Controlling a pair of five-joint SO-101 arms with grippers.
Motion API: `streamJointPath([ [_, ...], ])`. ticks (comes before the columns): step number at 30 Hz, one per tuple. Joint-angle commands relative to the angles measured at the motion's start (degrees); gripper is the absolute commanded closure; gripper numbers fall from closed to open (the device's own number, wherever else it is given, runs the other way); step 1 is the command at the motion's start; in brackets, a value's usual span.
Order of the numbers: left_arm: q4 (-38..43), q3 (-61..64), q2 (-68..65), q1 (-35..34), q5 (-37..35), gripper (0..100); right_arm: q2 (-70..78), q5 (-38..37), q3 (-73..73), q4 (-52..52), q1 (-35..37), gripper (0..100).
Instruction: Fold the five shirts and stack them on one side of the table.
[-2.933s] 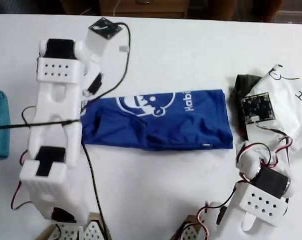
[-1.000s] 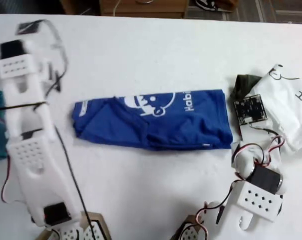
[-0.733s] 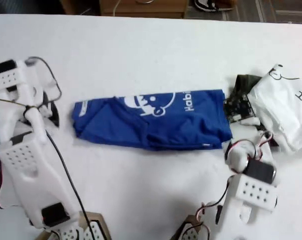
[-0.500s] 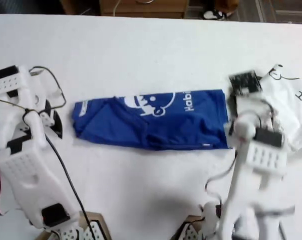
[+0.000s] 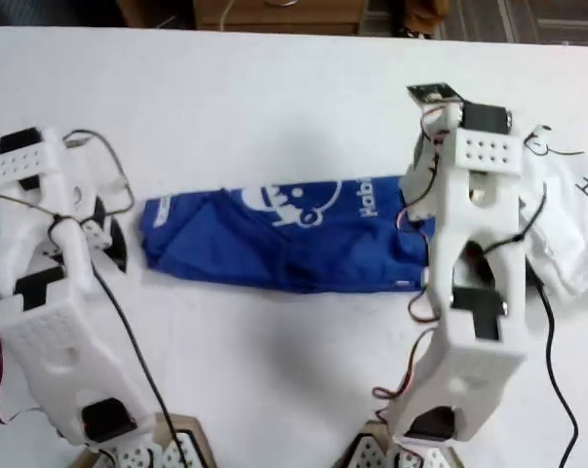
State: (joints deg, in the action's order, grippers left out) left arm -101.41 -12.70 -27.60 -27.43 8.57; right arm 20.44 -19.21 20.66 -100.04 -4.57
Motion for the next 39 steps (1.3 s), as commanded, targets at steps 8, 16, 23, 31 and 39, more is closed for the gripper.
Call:
streamJointPath([
  [8,0.2,-0.6,3.0,8.4,0.6,81,7.3,3.9,3.9,1.7,-2.3,77.2],
  [16,1.9,0.0,2.9,11.6,0.6,81,13.7,4.0,6.1,3.3,-5.2,77.2],
  [23,5.2,0.0,2.9,15.7,3.1,84,18.9,8.0,14.8,2.6,-4.8,77.2],
  [31,6.1,0.0,2.8,14.9,6.2,85,28.1,8.3,20.8,1.6,-5.4,77.2],
  [39,6.0,0.0,2.8,14.9,6.2,85,37.7,8.4,26.7,1.5,-5.3,77.3],
])
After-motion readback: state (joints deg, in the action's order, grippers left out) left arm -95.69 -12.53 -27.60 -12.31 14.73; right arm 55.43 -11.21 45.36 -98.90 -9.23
